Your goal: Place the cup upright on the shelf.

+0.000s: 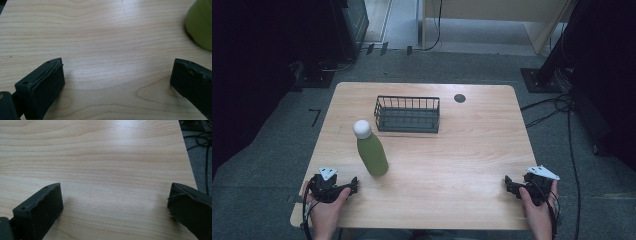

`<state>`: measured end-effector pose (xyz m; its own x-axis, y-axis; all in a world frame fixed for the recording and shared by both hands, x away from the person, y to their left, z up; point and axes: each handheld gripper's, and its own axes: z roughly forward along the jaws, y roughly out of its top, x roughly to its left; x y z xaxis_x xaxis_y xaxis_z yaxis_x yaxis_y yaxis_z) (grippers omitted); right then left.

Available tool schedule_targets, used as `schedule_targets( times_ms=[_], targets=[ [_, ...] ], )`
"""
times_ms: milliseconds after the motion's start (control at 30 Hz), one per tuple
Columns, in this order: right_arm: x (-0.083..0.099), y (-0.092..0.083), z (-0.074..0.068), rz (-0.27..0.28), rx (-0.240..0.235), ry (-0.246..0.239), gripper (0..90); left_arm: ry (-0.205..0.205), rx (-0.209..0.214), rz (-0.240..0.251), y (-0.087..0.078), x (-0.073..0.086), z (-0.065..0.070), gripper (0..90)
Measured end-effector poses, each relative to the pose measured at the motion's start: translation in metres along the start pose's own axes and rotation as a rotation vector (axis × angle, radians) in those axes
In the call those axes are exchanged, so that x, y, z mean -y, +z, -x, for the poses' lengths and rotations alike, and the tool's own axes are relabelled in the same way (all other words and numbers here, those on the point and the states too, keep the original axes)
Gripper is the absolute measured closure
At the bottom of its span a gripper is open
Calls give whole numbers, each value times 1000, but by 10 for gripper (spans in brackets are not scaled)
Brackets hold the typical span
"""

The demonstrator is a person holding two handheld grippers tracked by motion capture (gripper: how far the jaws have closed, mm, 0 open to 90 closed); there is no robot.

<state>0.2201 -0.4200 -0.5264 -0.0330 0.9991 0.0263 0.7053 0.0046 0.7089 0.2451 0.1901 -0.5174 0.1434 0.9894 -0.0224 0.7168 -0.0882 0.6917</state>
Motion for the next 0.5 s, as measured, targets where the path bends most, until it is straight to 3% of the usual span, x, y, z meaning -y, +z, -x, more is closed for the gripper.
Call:
schedule_targets(
  times_ms=[333, 500],
  targets=[
    [0, 0, 0, -1, 1, 1, 0, 9, 83, 104, -20, -8, -1, 0],
    [0, 0, 0, -1, 0, 1, 0, 36, 142, 161, -35, -14, 10, 0]
  ],
)
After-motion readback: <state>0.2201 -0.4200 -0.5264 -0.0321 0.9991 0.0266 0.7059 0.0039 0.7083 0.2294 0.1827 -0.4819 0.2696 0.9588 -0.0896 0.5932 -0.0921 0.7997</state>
